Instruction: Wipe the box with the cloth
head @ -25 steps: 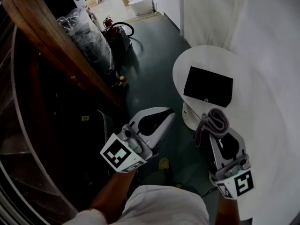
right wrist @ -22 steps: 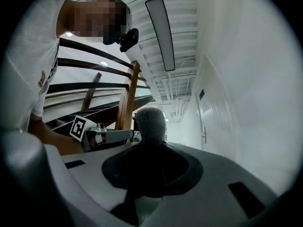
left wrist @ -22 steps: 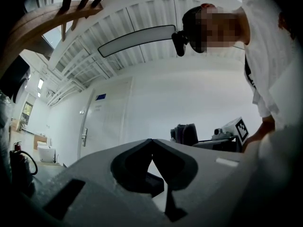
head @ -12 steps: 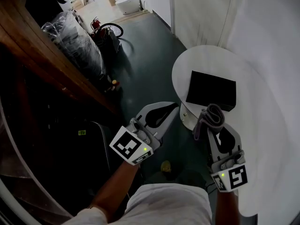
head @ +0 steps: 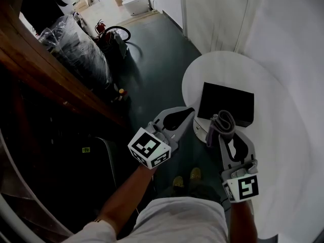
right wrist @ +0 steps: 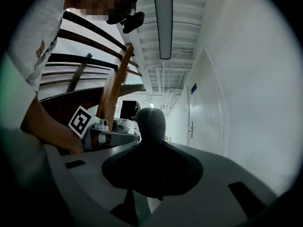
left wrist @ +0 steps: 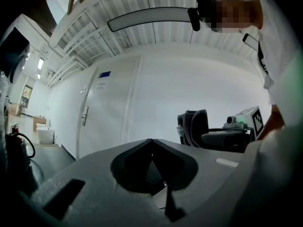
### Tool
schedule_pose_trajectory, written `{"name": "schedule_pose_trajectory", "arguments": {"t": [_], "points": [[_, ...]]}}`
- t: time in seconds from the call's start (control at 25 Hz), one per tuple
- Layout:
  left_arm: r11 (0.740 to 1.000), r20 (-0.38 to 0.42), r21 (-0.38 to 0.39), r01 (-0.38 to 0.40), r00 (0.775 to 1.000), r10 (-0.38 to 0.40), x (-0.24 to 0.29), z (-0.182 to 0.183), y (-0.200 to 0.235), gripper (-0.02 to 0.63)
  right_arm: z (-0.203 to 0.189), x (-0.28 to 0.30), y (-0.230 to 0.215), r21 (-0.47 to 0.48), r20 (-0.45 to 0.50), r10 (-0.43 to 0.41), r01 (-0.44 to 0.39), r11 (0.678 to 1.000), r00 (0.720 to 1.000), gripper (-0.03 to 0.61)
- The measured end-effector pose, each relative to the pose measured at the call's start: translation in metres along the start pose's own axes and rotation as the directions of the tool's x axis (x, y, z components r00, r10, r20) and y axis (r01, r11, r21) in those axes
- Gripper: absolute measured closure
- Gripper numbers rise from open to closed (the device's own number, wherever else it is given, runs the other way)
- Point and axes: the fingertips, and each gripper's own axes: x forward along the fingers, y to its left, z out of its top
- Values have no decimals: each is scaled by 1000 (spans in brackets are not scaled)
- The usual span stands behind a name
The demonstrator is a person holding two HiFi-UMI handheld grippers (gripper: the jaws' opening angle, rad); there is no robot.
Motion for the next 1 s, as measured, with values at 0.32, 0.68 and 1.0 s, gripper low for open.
{"name": "schedule_pose_trajectory", "arguments": {"t": [0.32, 0.68, 1.0], "points": [[998, -171, -13, -59, 984, 56, 48, -42, 28, 598, -31, 17, -32, -7, -59, -37, 36, 999, 998, 480], [989, -299, -22, -143, 945, 130, 79, -75, 51, 597, -65, 28, -36, 21, -131, -12, 15, 1000, 991, 480], [984, -398, -99, -147, 912, 96, 92, -94, 70, 595, -89, 44, -41, 43, -181, -75, 84, 996, 981, 480]]}}
